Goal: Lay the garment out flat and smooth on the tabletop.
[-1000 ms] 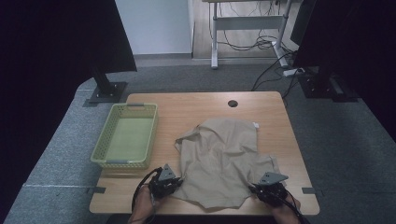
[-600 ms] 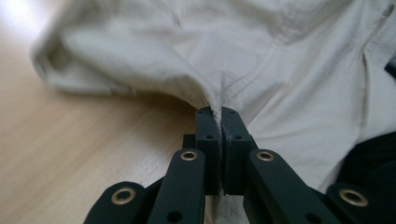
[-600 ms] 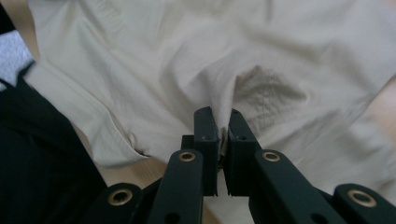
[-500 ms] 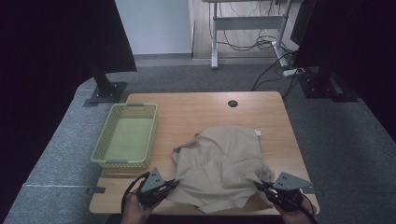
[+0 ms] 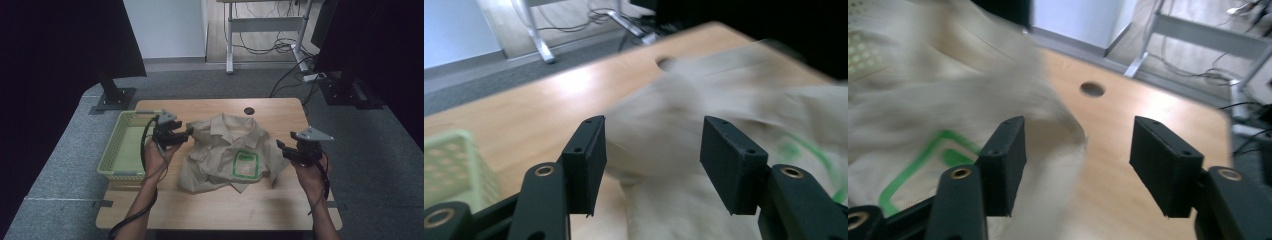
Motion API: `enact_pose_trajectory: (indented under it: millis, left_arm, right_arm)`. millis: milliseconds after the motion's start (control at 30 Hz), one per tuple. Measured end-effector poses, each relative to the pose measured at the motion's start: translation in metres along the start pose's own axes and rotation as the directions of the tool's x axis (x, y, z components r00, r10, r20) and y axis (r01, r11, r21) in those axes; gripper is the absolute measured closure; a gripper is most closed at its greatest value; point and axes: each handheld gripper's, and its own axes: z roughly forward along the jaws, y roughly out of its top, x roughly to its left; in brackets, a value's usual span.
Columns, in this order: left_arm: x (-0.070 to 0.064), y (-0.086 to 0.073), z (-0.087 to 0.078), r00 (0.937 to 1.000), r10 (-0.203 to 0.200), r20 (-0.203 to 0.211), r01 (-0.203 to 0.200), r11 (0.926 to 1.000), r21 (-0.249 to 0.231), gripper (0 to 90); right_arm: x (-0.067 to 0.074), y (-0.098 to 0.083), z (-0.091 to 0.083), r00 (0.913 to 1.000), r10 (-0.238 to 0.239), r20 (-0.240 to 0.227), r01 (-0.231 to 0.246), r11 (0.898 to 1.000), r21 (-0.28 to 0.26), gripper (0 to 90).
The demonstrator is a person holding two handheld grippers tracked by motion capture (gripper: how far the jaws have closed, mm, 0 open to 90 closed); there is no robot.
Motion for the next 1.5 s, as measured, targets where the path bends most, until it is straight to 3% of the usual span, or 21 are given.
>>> enact_pose_trajectory:
  millis: [67, 267, 467, 600, 800, 967, 1100, 1167, 1233, 1300, 1400, 1433, 1500]
  left_arm:
    - [-0.008, -0.02, 0.009, 0.9992, 0.04, 0.005, -0.041, 0.9978, 0.053, 40.2]
    - [-0.021, -0.059, 0.031, 0.9974, 0.026, 0.068, -0.036, 0.989, 0.143, 36.8]
    - [-0.025, -0.082, 0.051, 0.9976, 0.033, 0.061, -0.045, 0.9763, 0.212, 34.5]
    - [-0.027, -0.094, 0.056, 0.9972, 0.03, 0.068, -0.045, 0.9722, 0.23, 34.0]
    - [-0.031, -0.103, 0.047, 0.9967, 0.023, 0.078, -0.04, 0.9744, 0.221, 33.8]
    - [-0.035, -0.112, 0.032, 0.9955, 0.012, 0.094, -0.032, 0.9767, 0.212, 33.3]
    - [-0.038, -0.124, 0.029, 0.9964, 0.036, 0.077, -0.053, 0.9706, 0.235, 32.0]
    - [-0.036, -0.13, 0.031, 0.997, 0.044, 0.064, -0.059, 0.9663, 0.25, 31.9]
    - [-0.035, -0.135, 0.034, 0.9972, 0.034, 0.067, -0.05, 0.9643, 0.26, 33.7]
    - [-0.036, -0.139, 0.034, 0.9966, 0.039, 0.073, -0.056, 0.968, 0.245, 39.9]
    - [-0.038, -0.137, 0.033, 0.9945, 0.049, 0.093, -0.07, 0.967, 0.245, 64.8]
    - [-0.039, -0.136, 0.032, 0.9932, 0.058, 0.101, -0.082, 0.9661, 0.245, 74.4]
    - [-0.04, -0.134, 0.028, 0.9919, 0.055, 0.114, -0.079, 0.9719, 0.222, 85.6]
  right_arm:
    - [0.0, -0.02, 0.005, 0.9995, 0.021, -0.023, -0.021, 0.999, 0.025, 33.8]
    - [0.005, -0.062, 0.017, 0.9953, 0.07, -0.066, -0.063, 0.992, 0.107, 28.8]
    - [0.019, -0.079, 0.024, 0.9914, 0.07, -0.11, -0.053, 0.988, 0.148, 25.2]
    - [0.034, -0.081, 0.029, 0.9855, 0.052, -0.161, -0.028, 0.988, 0.15, 24.6]
    - [0.067, -0.084, 0.039, 0.9542, 0.031, -0.298, 0.02, 0.985, 0.169, 23.7]
    - [0.096, -0.087, 0.054, 0.919, -0.003, -0.394, 0.08, 0.981, 0.177, 23.9]
    - [0.109, -0.092, 0.073, 0.913, -0.031, -0.407, 0.123, 0.972, 0.201, 24.0]
    - [0.11, -0.095, 0.083, 0.9214, -0.045, -0.386, 0.14, 0.965, 0.22, 24.7]
    - [0.109, -0.096, 0.088, 0.932, -0.07, -0.356, 0.154, 0.964, 0.216, 31.5]
    - [0.107, -0.094, 0.087, 0.938, -0.065, -0.341, 0.15, 0.962, 0.228, 47.9]
    - [0.106, -0.093, 0.084, 0.9332, -0.056, -0.355, 0.147, 0.96, 0.237, 74.5]
    - [0.106, -0.093, 0.082, 0.9281, -0.05, -0.369, 0.147, 0.959, 0.241, 80.6]
    - [0.111, -0.092, 0.079, 0.9219, -0.093, -0.376, 0.192, 0.953, 0.235, 86.5]
